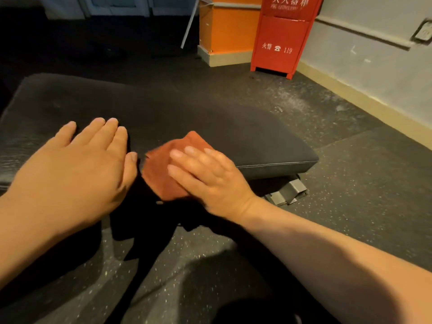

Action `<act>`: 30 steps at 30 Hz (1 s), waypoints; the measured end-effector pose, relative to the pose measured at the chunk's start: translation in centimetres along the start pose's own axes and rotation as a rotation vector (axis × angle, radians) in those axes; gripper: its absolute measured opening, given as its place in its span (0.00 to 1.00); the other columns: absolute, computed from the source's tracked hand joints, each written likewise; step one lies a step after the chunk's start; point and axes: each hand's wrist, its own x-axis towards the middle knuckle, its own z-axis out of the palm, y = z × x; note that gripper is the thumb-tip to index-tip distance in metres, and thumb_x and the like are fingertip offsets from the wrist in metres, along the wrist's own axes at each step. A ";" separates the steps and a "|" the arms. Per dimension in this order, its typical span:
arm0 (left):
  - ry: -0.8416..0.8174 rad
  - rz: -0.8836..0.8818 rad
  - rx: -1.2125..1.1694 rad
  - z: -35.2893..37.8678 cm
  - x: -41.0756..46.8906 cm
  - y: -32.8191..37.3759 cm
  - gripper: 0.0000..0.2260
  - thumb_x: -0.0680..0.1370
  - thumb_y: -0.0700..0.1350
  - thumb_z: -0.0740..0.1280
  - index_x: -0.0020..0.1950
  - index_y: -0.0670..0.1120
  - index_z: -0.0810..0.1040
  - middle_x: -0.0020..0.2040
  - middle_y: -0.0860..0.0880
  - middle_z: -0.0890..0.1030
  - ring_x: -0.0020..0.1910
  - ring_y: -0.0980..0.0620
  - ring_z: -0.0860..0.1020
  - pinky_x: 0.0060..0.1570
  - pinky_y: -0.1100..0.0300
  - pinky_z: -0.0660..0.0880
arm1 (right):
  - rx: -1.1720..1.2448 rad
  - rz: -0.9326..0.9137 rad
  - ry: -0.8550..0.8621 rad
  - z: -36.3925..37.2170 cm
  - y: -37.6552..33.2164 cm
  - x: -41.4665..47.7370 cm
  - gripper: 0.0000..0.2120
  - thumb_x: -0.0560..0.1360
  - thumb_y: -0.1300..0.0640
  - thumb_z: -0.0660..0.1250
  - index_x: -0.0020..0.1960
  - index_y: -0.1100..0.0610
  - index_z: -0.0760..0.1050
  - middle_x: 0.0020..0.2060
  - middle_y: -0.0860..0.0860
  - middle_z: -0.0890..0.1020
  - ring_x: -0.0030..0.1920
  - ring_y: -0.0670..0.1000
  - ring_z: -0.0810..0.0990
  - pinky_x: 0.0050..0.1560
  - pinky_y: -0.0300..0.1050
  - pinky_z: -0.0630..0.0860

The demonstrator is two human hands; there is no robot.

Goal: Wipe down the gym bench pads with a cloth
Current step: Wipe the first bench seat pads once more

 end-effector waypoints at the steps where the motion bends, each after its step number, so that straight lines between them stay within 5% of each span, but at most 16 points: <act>1: 0.002 0.012 -0.007 -0.2 -0.1 -0.1 0.31 0.81 0.57 0.45 0.71 0.37 0.71 0.71 0.37 0.73 0.71 0.38 0.71 0.66 0.37 0.66 | -0.012 -0.009 -0.025 -0.1 1.8 -1.8 0.36 0.72 0.63 0.69 0.77 0.53 0.62 0.74 0.52 0.69 0.74 0.55 0.69 0.70 0.56 0.70; 6: 0.008 0.068 0.007 -1.6 -0.6 -0.2 0.31 0.81 0.56 0.46 0.72 0.36 0.71 0.70 0.35 0.73 0.70 0.38 0.72 0.67 0.38 0.69 | 0.039 0.155 -0.126 -1.0 6.8 -6.3 0.37 0.75 0.62 0.70 0.78 0.57 0.55 0.75 0.57 0.64 0.75 0.62 0.65 0.69 0.65 0.68; 13: 0.000 0.043 -0.025 -1.2 -0.6 -0.7 0.31 0.81 0.55 0.45 0.72 0.37 0.72 0.71 0.37 0.73 0.71 0.39 0.72 0.67 0.38 0.69 | 0.050 0.009 0.069 0.9 -4.7 4.2 0.25 0.81 0.57 0.60 0.77 0.57 0.60 0.74 0.52 0.70 0.75 0.53 0.68 0.71 0.54 0.70; 16: -0.018 0.057 -0.033 -0.7 -0.5 -1.2 0.33 0.81 0.58 0.42 0.72 0.38 0.71 0.72 0.38 0.73 0.71 0.40 0.71 0.67 0.38 0.68 | -0.015 -0.041 -0.004 0.2 -1.1 1.0 0.27 0.80 0.61 0.59 0.78 0.54 0.60 0.75 0.51 0.70 0.74 0.54 0.69 0.69 0.55 0.72; 19: -0.025 0.047 -0.021 -0.5 -0.6 -0.8 0.32 0.81 0.58 0.43 0.71 0.38 0.71 0.71 0.38 0.73 0.71 0.39 0.71 0.66 0.38 0.67 | 0.017 0.283 -0.182 -0.6 5.0 -5.2 0.32 0.74 0.57 0.65 0.77 0.58 0.60 0.73 0.57 0.69 0.73 0.59 0.68 0.70 0.60 0.68; 23: -0.035 0.041 0.001 -1.0 -0.4 -0.3 0.32 0.81 0.57 0.45 0.71 0.36 0.71 0.71 0.37 0.73 0.70 0.38 0.72 0.66 0.37 0.68 | 0.092 0.706 -0.238 -1.6 5.9 -6.1 0.32 0.74 0.48 0.61 0.73 0.64 0.66 0.67 0.62 0.75 0.70 0.60 0.70 0.69 0.63 0.68; 27: -0.039 0.020 0.010 -1.1 -0.3 0.2 0.30 0.80 0.55 0.47 0.69 0.35 0.72 0.70 0.36 0.74 0.70 0.37 0.72 0.65 0.36 0.68 | 0.207 0.516 -0.131 -1.1 -0.8 0.7 0.32 0.73 0.49 0.68 0.74 0.59 0.67 0.67 0.58 0.76 0.68 0.56 0.72 0.70 0.57 0.66; 30: -0.054 0.045 0.001 -0.9 -0.3 -0.4 0.31 0.81 0.57 0.45 0.72 0.38 0.71 0.72 0.38 0.72 0.71 0.40 0.71 0.67 0.39 0.68 | 0.234 0.244 -0.089 -0.9 -3.9 4.2 0.30 0.78 0.45 0.60 0.76 0.58 0.65 0.73 0.55 0.72 0.73 0.57 0.71 0.72 0.57 0.65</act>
